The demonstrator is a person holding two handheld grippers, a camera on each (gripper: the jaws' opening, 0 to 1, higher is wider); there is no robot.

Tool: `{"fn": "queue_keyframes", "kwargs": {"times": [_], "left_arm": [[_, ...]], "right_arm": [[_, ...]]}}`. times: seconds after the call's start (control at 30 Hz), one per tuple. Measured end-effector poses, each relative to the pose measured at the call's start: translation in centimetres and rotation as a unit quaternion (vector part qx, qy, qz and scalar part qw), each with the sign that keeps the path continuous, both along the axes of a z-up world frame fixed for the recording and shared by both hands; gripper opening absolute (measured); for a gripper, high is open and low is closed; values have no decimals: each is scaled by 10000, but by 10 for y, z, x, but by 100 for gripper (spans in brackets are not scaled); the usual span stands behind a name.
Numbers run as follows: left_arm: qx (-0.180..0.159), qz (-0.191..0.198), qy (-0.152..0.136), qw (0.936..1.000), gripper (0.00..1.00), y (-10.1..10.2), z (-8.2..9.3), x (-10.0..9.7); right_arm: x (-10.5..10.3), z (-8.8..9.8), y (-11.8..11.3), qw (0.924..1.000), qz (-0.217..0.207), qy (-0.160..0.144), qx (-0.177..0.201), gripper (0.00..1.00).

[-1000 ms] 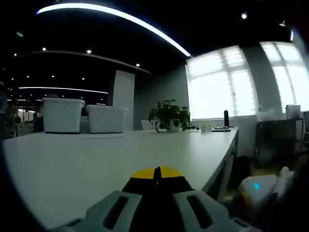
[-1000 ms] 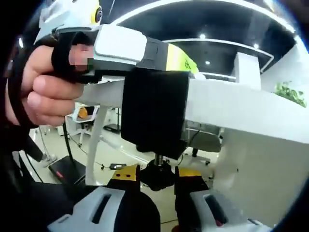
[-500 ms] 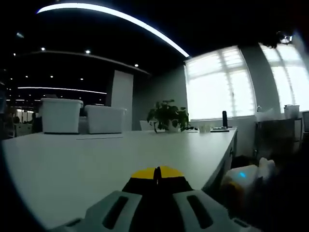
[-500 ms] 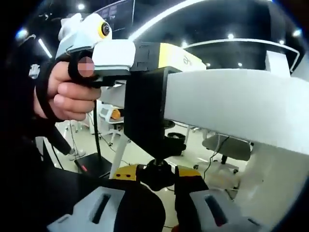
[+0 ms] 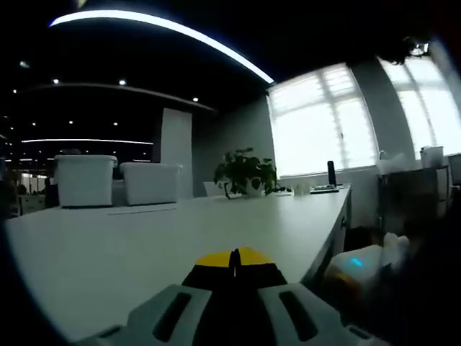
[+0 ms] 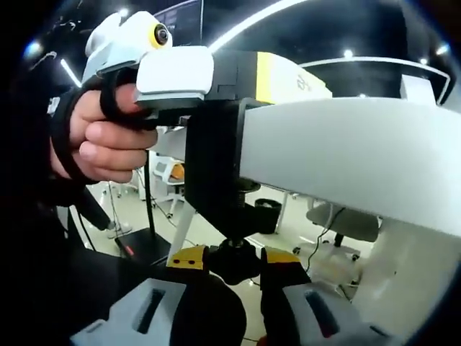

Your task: Clamp the fixed fixture on the desktop, loosen the retaining clip, secure it to the edge of the desk, and tighten the retaining clip.

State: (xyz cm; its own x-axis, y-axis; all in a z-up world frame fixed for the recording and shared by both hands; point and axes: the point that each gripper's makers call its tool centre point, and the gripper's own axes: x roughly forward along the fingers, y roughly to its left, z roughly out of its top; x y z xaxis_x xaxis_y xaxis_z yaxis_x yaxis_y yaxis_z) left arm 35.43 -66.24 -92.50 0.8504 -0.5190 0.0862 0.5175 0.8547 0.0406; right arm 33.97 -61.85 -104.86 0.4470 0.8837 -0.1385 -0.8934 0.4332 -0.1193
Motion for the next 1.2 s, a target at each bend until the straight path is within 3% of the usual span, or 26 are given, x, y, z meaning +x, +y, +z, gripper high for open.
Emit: {"fn": "queue_keyframes", "kwargs": {"times": [0.17, 0.23, 0.27, 0.3, 0.37, 0.4, 0.5, 0.6, 0.63, 0.77, 0.83, 0.87, 1.0, 1.1, 1.2], "left_arm": [[-111, 14, 17, 9999, 1, 1, 1, 2], [-126, 16, 0, 9999, 1, 1, 1, 2], [-140, 15, -13, 9999, 1, 2, 2, 3], [-153, 14, -26, 9999, 1, 2, 1, 3], [-173, 18, -46, 9998, 1, 2, 2, 3], [-187, 16, -63, 9998, 1, 2, 2, 4], [-238, -2, -132, 9996, 1, 3, 3, 4], [-259, -27, -177, 9995, 1, 3, 3, 4], [-266, -39, -184, 9995, 1, 3, 3, 3], [-255, -42, -196, 9995, 1, 2, 3, 2], [-257, -44, -195, 9995, 1, 2, 3, 1], [-254, -46, -191, 9995, 1, 2, 3, 1], [-238, -37, -174, 9996, 1, 2, 3, 1], [-233, 3, -179, 9996, 1, 3, 4, 1], [-226, 39, -159, 9996, 1, 4, 3, 0]], "right_arm": [[-2, 1, -2, 10000, -80, 3, -21, 26], [4, 3, -9, 9985, -534, 51, 73, 31], [6, 8, -14, 9950, -903, 193, 385, 38], [3, 8, -16, 9932, -1049, 244, 439, 44], [-2, 3, -23, 9855, -1606, 325, 434, 59], [-4, 0, -26, 9793, -1970, 305, 359, 62], [-6, 5, -33, 9566, -2856, 297, 500, 57], [-2, 7, -37, 9371, -3442, 230, 533, 46], [-3, 5, -31, 9363, -3446, 368, 569, 44], [-9, 2, -17, 9388, -3406, 353, 371, 40], [-9, 4, -17, 9372, -3455, 315, 357, 28], [-7, 4, -22, 9321, -3596, 295, 311, 23], [-5, 4, -28, 9340, -3552, 261, 273, 23], [-4, 6, -27, 9432, -3304, 261, 209, 23], [-7, 6, -23, 9627, -2702, 112, 49, 22]]}}
